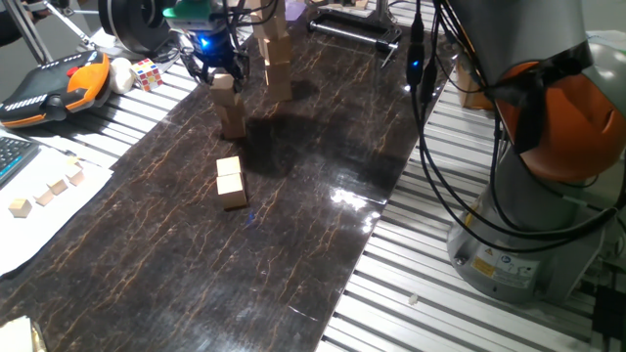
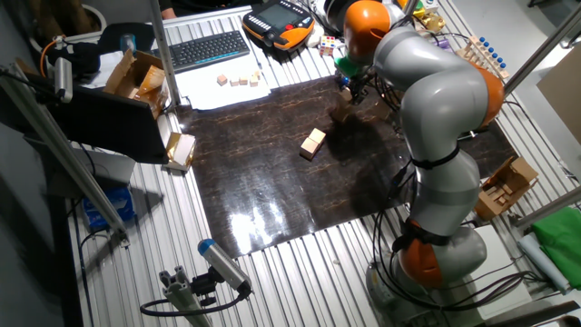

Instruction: Stack the blocks in a vertical line of five

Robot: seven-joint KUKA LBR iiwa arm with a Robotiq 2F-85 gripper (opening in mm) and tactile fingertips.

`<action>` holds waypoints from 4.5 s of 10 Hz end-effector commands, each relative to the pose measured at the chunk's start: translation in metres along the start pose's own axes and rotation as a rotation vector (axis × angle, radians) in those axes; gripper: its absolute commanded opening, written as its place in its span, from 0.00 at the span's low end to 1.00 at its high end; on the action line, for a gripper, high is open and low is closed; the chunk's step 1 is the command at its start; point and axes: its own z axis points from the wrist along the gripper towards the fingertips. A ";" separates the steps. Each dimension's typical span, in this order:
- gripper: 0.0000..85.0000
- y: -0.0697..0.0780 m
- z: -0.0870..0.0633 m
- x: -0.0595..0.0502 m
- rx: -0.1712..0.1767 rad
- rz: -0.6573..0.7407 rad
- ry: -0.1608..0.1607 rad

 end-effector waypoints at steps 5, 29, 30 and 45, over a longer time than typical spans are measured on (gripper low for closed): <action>0.25 0.000 0.000 -0.001 -0.002 -0.022 0.022; 0.95 -0.002 -0.012 0.001 0.019 0.001 0.039; 0.96 -0.005 -0.020 0.003 0.022 0.004 0.041; 1.00 -0.035 -0.005 0.088 -0.043 -0.122 0.087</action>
